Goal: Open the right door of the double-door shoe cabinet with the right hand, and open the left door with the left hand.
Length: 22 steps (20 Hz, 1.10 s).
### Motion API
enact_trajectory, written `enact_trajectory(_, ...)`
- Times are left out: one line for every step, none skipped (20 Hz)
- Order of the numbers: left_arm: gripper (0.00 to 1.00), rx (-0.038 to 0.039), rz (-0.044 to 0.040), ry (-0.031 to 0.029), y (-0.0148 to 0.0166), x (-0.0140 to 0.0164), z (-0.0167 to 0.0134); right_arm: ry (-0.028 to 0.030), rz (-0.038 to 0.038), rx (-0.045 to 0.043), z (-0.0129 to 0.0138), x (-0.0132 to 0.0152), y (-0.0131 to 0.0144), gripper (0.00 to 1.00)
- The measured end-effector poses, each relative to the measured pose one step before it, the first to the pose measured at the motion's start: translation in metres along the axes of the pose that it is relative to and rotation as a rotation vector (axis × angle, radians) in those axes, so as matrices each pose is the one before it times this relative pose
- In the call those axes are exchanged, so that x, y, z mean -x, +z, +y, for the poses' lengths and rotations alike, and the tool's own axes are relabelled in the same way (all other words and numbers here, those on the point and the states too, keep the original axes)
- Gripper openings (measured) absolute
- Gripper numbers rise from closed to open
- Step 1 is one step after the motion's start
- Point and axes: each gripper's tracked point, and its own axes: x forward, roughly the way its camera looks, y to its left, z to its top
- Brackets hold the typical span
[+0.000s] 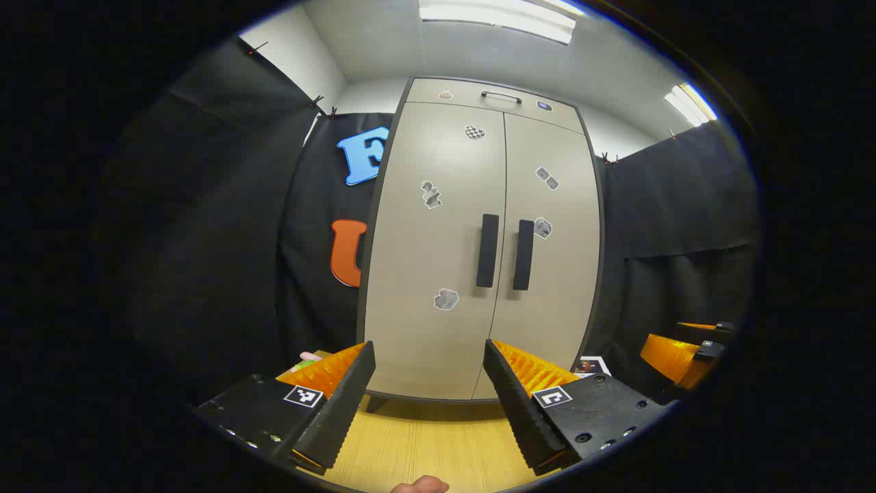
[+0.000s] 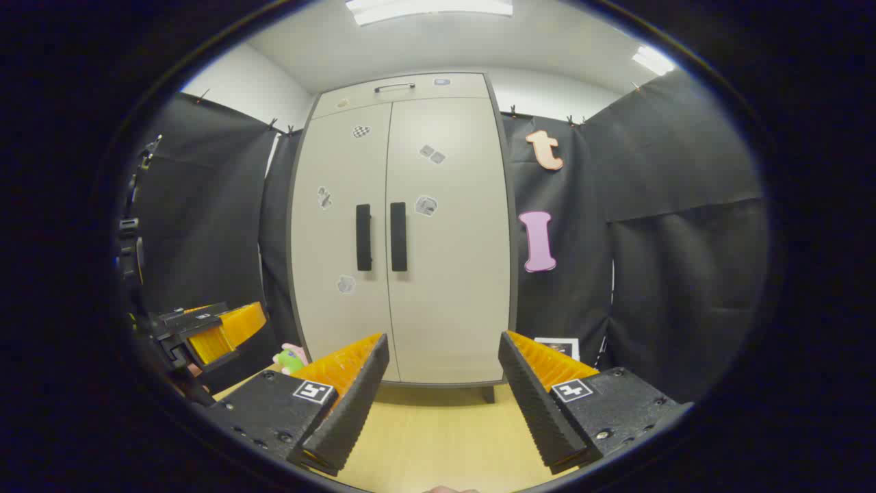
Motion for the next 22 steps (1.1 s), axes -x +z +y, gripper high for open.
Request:
enact_trajectory(0.95, -0.00381, -0.00283, 0.00276, 0.00181, 0.00053, 0.00129, -0.00181, -0.00093, -0.00666, -0.00040, -0.00038, -0.00044, 0.96)
enact_trajectory(0.95, -0.00755, -0.00097, 0.00105, -0.00001, 0.00046, 0.00026, -0.00254, -0.00006, -0.00255, -0.00071, -0.00016, 0.00006, 0.96)
enact_trajectory(0.95, -0.00860, -0.00026, -0.00027, 0.00015, 0.00022, -0.00009, -0.00398, 0.00051, -0.00003, -0.00069, 0.00083, -0.00060, 1.00)
enact_trajectory(0.95, -0.00664, -0.00016, 0.00141, 0.00002, -0.00037, -0.00065, -0.00034, -0.00316, -0.00082, 0.00011, 0.00008, 0.00085, 0.96)
enact_trajectory(0.95, -0.00245, -0.00261, -0.00053, 0.00105, 0.00136, -0.00014, 0.00043, -0.00466, -0.00175, 0.00092, -0.00014, 0.00081, 1.00)
enact_trajectory(0.95, -0.00006, -0.00318, -0.00527, 0.00085, 0.00014, -0.00085, 0.00292, -0.00775, -0.00396, 0.00098, -0.00031, 0.00136, 1.00)
enact_trajectory(0.95, 0.00161, -0.00147, -0.00622, 0.00037, 0.00004, -0.00069, 0.00568, -0.00600, -0.00460, 0.00160, 0.00047, 0.00021, 1.00)
enact_trajectory(0.95, 0.00305, -0.00280, -0.00599, 0.00054, 0.00041, -0.00094, 0.00322, -0.00374, -0.00151, 0.00140, 0.00028, 0.00054, 1.00)
enact_trajectory(0.95, 0.00064, -0.00131, -0.00412, 0.00046, 0.00029, -0.00032, 0.00047, -0.00008, 0.00281, 0.00033, -0.00002, -0.00083, 1.00)
enact_trajectory(0.95, -0.00338, -0.00133, -0.00061, 0.00037, -0.00017, -0.00044, -0.00034, 0.00110, 0.00380, 0.00003, -0.00084, -0.00036, 0.96)
enact_trajectory(0.95, -0.00537, -0.00289, 0.00217, 0.00074, 0.00090, 0.00015, -0.00047, 0.00136, 0.00308, 0.00016, 0.00041, -0.00053, 1.00)
enact_trajectory(0.95, -0.00546, -0.00384, 0.00110, 0.00108, 0.00040, -0.00019, 0.00065, -0.00073, 0.00108, 0.00036, 0.00057, 0.00043, 1.00)
enact_trajectory(0.95, -0.00298, -0.00086, 0.00116, -0.00011, 0.00049, -0.00066, 0.00048, 0.00009, -0.00015, 0.00006, -0.00020, -0.00093, 1.00)
enact_trajectory(0.95, -0.00028, 0.00018, -0.00062, 0.00008, -0.00032, -0.00073, 0.00051, 0.00058, -0.00007, 0.00043, 0.00008, 0.00003, 1.00)
enact_trajectory(0.95, 0.00132, 0.00024, -0.00146, -0.00019, -0.00012, 0.00011, -0.00138, 0.00104, 0.00089, -0.00062, 0.00103, -0.00031, 1.00)
enact_trajectory(0.95, 0.00037, 0.00227, -0.00077, -0.00109, 0.00024, -0.00071, -0.00386, 0.00149, 0.00003, -0.00159, 0.00108, -0.00032, 0.96)
enact_trajectory(0.95, -0.00163, 0.00018, -0.00049, -0.00043, 0.00013, -0.00003, -0.00231, -0.00013, -0.00137, -0.00076, 0.00034, 0.00010, 0.96)
enact_trajectory(0.95, -0.00259, -0.00012, 0.00127, 0.00061, -0.00009, -0.00017, -0.00229, 0.00043, -0.00306, -0.00083, 0.00113, -0.00029, 0.96)
enact_trajectory(0.95, -0.00168, -0.00168, 0.00084, 0.00076, -0.00013, 0.00007, 0.00089, 0.00046, -0.00443, 0.00032, 0.00070, -0.00070, 0.96)
enact_trajectory(0.95, -0.00083, -0.00234, -0.00145, 0.00156, 0.00049, -0.00001, -0.00051, 0.00214, -0.00391, -0.00007, -0.00010, -0.00070, 0.96)
enact_trajectory(0.95, -0.00078, -0.00024, -0.00099, -0.00001, 0.00089, -0.00062, 0.00133, 0.00556, -0.00191, 0.00007, 0.00005, -0.00166, 0.96)
enact_trajectory(0.95, -0.00125, 0.00023, -0.00038, -0.00039, 0.00011, -0.00054, 0.00291, 0.00287, -0.00205, 0.00126, -0.00037, -0.00007, 0.96)
